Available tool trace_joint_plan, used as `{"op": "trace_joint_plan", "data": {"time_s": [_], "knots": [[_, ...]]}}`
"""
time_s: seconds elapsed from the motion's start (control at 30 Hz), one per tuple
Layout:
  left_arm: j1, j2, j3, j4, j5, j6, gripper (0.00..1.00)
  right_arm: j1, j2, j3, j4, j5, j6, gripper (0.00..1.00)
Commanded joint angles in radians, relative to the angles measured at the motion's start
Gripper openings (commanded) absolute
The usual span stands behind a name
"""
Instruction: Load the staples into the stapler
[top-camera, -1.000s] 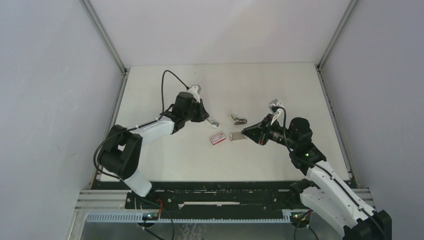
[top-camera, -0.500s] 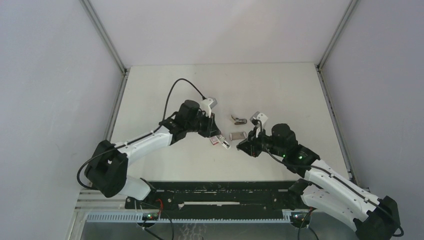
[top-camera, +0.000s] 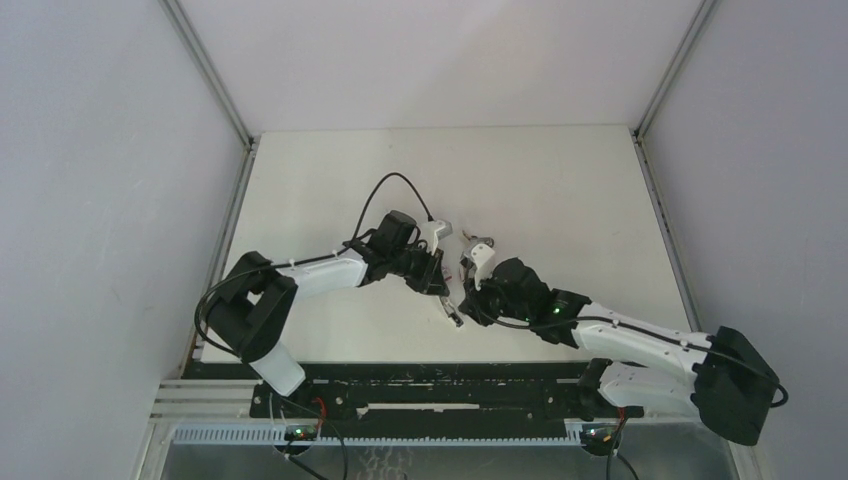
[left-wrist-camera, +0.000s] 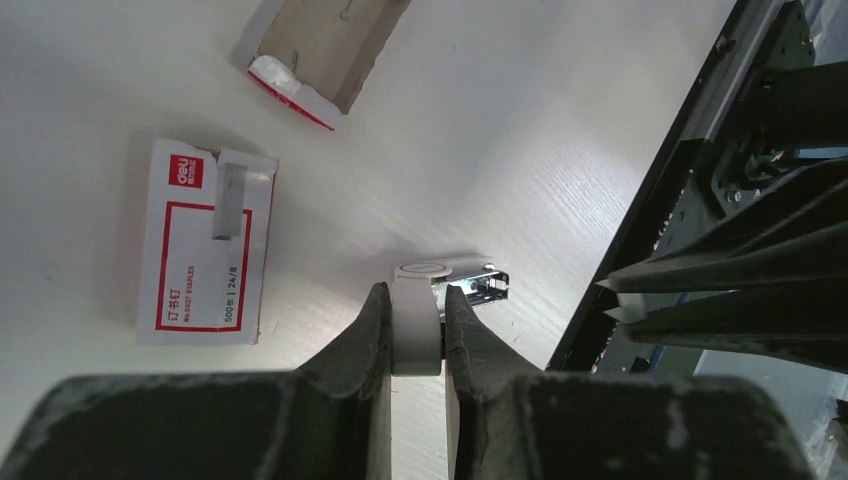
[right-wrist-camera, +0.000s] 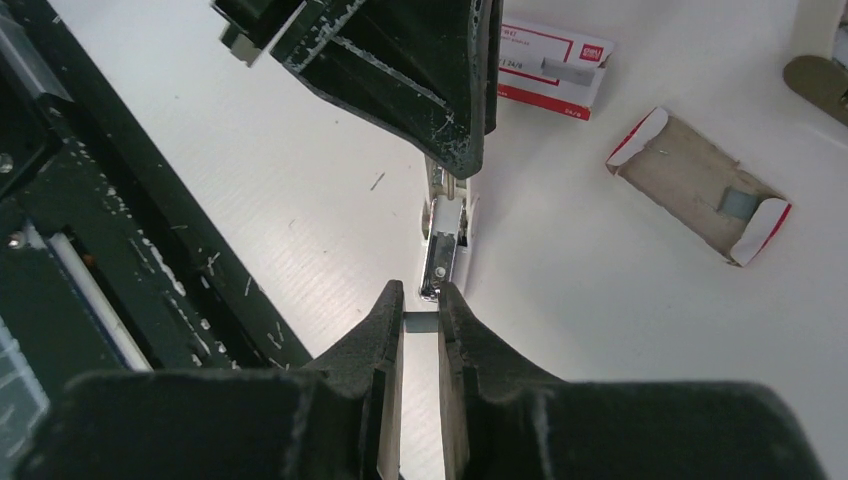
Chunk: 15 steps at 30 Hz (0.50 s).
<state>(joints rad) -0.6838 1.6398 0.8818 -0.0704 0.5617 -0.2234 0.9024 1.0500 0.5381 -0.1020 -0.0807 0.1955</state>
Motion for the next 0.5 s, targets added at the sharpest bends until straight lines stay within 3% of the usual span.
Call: {"op": "trace_joint_plan", "data": {"time_s": [0.0,0.47], "knots": [[-0.005,0.017,0.011,0.017,0.064,0.059,0.00,0.026,0.070,0.020,0.124,0.058,-0.016,0.11],[-0.005,0.034,0.010,0.023,0.058,0.068,0.00,0.041,0.213,0.020,0.202,0.046,-0.022,0.12]]}}
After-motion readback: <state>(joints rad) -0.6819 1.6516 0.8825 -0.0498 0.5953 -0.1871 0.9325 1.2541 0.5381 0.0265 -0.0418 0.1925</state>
